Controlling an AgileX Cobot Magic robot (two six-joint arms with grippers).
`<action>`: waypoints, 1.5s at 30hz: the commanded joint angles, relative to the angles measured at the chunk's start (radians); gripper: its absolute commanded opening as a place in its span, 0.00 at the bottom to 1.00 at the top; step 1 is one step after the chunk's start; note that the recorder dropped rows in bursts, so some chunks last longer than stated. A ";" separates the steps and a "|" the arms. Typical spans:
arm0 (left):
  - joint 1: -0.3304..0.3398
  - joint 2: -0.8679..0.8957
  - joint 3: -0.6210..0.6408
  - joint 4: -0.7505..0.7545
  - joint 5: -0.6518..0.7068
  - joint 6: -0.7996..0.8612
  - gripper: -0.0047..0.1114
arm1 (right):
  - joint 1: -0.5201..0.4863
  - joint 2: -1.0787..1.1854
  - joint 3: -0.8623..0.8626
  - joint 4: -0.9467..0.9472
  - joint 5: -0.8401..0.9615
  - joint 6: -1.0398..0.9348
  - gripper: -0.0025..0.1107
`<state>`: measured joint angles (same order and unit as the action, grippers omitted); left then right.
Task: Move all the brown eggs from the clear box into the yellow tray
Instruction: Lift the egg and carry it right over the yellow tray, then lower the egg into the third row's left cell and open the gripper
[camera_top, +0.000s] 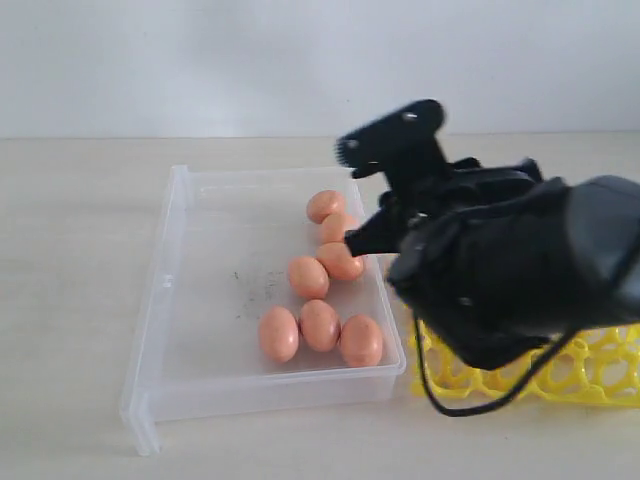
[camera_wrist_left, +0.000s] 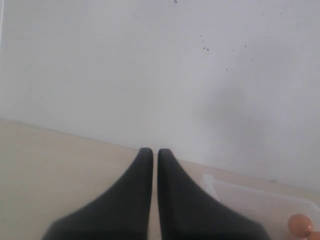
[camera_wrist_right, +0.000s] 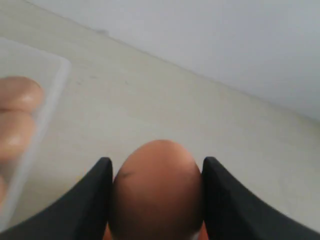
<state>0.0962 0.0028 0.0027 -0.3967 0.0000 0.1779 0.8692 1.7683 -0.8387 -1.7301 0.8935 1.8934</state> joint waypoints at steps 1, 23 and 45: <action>-0.005 -0.003 -0.003 -0.003 0.000 0.007 0.07 | -0.118 -0.098 0.152 -0.014 -0.148 0.122 0.02; -0.005 -0.003 -0.003 -0.003 0.000 0.007 0.07 | -0.343 -0.238 0.146 0.232 -1.213 -0.740 0.02; -0.005 -0.003 -0.003 -0.003 0.000 0.007 0.07 | -0.540 -0.229 0.669 1.398 -1.995 -1.757 0.02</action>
<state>0.0962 0.0028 0.0027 -0.3967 0.0000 0.1779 0.3356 1.5367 -0.1211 -0.2664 -1.1581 0.1463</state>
